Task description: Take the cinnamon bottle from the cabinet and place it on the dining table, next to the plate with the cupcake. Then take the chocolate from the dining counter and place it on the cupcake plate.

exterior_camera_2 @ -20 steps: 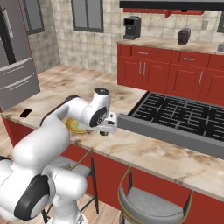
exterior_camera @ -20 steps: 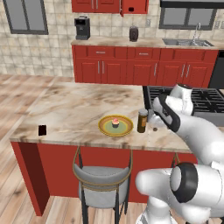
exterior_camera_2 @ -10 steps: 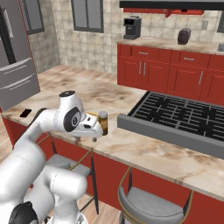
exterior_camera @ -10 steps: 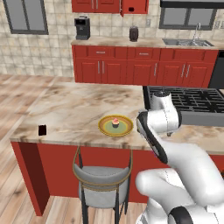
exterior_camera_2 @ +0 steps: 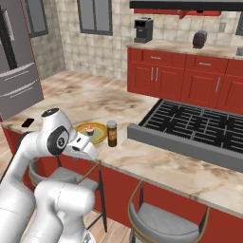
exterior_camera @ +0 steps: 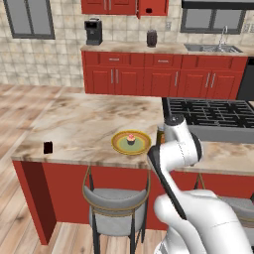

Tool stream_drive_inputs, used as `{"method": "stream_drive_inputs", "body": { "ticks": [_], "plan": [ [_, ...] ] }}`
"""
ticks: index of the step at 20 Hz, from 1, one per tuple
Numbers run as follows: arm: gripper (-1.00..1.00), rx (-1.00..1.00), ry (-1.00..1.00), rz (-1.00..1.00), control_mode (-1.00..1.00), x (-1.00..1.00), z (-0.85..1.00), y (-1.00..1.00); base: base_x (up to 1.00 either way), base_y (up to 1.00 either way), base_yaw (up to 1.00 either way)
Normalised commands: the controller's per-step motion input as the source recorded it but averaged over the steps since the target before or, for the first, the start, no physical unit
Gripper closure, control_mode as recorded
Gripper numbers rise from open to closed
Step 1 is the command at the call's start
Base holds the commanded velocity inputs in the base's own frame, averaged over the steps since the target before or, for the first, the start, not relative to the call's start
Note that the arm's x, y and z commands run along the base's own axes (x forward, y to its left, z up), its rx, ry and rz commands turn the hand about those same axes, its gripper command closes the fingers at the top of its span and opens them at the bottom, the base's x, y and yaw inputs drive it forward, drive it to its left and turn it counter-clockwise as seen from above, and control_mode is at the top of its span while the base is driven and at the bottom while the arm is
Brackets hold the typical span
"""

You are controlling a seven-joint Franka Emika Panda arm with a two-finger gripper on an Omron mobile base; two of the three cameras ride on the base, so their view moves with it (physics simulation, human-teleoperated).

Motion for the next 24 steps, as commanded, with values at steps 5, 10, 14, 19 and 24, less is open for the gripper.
{"method": "stream_drive_inputs", "body": {
  "ticks": [5,10,14,19,24],
  "plan": [
    [-1.0,0.04,-0.05,-0.08,-1.0,-0.43,0.0,0.11,0.0,0.0,0.0],
    [-1.0,0.03,-0.01,-0.02,1.0,-0.02,0.0,0.0,-0.01,0.0,0.0],
    [-1.0,0.0,0.0,0.0,1.0,0.0,0.0,0.0,-0.35,0.21,0.0],
    [-1.0,0.0,0.0,0.0,1.0,0.0,0.0,0.0,-0.45,0.32,0.05],
    [-1.0,0.0,0.0,0.0,1.0,0.0,0.0,0.0,-0.19,0.55,0.0]
  ]
}}
